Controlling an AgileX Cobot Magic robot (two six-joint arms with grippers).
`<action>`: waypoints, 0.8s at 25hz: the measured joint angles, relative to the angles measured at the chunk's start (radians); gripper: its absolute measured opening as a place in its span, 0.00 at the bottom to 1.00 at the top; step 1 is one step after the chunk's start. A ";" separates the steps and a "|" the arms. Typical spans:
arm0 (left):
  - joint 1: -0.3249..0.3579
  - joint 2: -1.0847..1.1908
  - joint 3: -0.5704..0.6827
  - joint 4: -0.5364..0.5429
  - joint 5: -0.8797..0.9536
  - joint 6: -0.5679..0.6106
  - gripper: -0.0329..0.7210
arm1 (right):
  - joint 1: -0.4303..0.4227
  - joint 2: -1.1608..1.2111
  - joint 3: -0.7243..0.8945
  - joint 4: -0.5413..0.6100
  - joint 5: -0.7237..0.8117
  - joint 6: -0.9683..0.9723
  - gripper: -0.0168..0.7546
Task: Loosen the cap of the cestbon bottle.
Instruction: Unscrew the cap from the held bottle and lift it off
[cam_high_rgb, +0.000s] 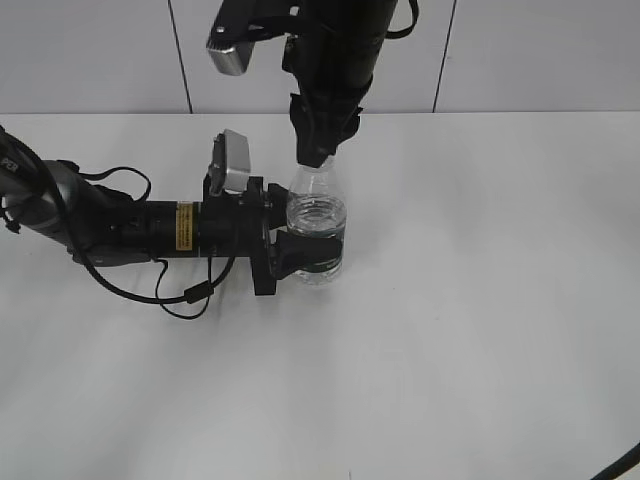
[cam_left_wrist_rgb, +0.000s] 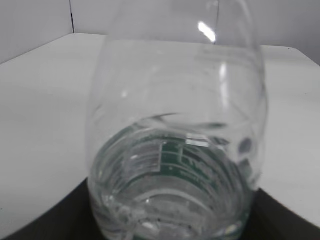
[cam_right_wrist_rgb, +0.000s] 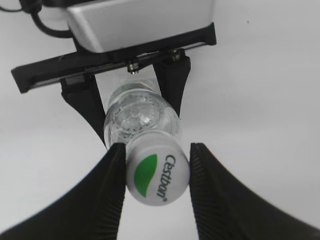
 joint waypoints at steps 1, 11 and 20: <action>0.000 0.000 0.000 0.000 0.000 0.000 0.59 | 0.000 0.000 0.000 0.000 0.001 -0.067 0.41; 0.000 0.000 0.000 0.000 0.000 0.000 0.59 | 0.000 0.000 0.000 0.001 0.005 -0.447 0.41; 0.000 0.000 0.000 0.000 0.000 0.000 0.59 | 0.000 0.000 -0.005 0.000 0.005 -0.419 0.44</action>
